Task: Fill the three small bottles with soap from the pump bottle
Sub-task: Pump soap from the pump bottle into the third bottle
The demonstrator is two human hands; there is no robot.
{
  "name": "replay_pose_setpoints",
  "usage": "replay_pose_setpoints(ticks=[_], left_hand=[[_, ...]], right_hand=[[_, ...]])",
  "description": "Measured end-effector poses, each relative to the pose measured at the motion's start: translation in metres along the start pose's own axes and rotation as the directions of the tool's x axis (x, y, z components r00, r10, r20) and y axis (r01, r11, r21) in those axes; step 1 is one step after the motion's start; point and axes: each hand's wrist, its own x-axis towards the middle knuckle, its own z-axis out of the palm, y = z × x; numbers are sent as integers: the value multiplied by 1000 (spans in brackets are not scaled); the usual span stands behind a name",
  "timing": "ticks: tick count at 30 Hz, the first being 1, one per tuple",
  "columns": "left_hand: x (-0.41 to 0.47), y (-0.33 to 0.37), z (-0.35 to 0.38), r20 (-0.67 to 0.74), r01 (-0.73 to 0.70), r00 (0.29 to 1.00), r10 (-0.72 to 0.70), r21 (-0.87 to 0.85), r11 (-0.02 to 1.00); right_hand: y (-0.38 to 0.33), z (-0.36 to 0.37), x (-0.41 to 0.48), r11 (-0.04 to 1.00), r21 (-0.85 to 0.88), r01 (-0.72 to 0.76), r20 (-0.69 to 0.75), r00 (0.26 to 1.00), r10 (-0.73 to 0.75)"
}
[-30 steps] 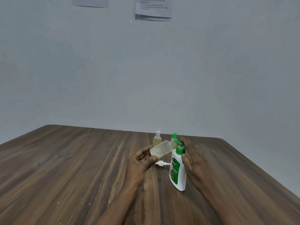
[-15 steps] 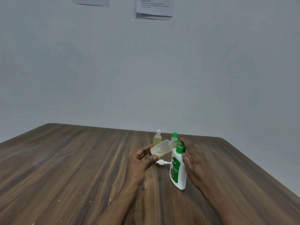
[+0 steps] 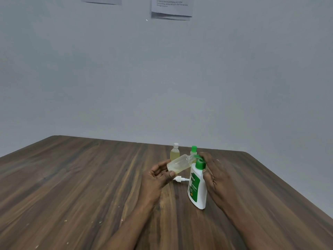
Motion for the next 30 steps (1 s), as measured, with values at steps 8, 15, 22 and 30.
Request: replay_pose_setpoints(ticks=[8,15,22,30], left_hand=[[2,-1,0,-2,-10,1000,10,-10,1000],[3,-2,-1,5,-16,1000,16,-2,1000],[2,-2,-2,12,-24,1000,24,-21,1000],[4,-2,-3,22,-30,999,31,-26,999]], right_hand=[[0,-2,2,1000,-1,27,-14,1000,-27],[3,1,2,998,-48,27,8,1000,-26],[1,0,0,999,-41,21,15,1000,-20],[-4,-4,4,998,-34,55,-13,998,-55]])
